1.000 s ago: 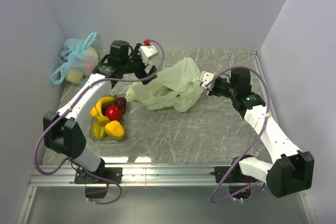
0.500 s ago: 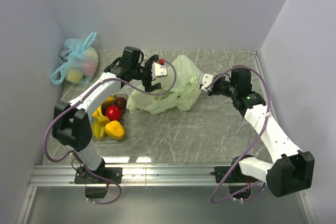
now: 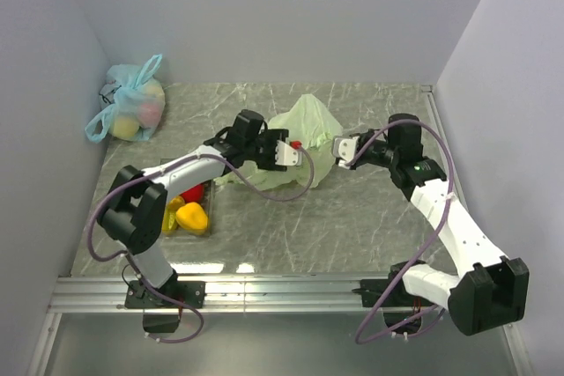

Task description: Place the fake fruits into the plastic bag and tie a complex knot

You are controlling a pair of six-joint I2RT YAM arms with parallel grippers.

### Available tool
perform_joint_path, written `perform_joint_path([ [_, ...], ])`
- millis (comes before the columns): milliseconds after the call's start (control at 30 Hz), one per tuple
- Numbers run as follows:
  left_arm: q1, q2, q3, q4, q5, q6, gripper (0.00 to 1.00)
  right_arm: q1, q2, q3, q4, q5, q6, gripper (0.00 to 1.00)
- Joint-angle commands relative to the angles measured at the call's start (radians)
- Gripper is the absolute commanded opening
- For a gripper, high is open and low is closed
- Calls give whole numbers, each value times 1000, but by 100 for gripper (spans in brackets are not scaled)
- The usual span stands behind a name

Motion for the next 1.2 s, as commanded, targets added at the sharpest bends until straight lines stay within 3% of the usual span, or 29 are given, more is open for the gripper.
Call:
perform_joint_path([
  [0,5,40,112,64,-89,-71,62,3,-27,-28,77,-20,-68,0],
  [33,7,52,206,-13,-70,-159,38,-2,-21,-32,106,-3,-27,0],
  [100,24,89,305,-223,-11,-267,10,-19,27,-25,221,77,51,0],
  [133,30,101,381,-270,49,-398,0,-34,50,9,265,117,159,0],
  [167,47,109,406,-297,63,-477,0,-37,112,41,290,177,209,1],
  [267,85,123,447,-311,54,-836,0,-45,267,252,251,412,450,37],
  [300,93,126,453,-302,24,-928,0,-50,304,323,138,450,522,51],
  [333,99,132,477,-308,-4,-1096,0,-62,335,462,64,486,658,57],
  [400,120,166,523,-337,-53,-1224,0,-109,399,565,-119,477,801,69],
  [533,166,255,690,-454,-53,-1557,0,-194,391,655,-338,327,1126,73],
  [633,196,307,720,-460,-3,-1686,0,-226,354,630,-435,235,1278,75],
  [733,205,296,677,-390,33,-1742,0,-220,311,542,-435,129,1389,91],
  [900,206,304,667,-365,76,-1806,1,-58,255,415,-293,231,1490,96],
  [1167,208,295,618,-292,169,-1846,0,108,407,400,-116,478,1543,98],
])
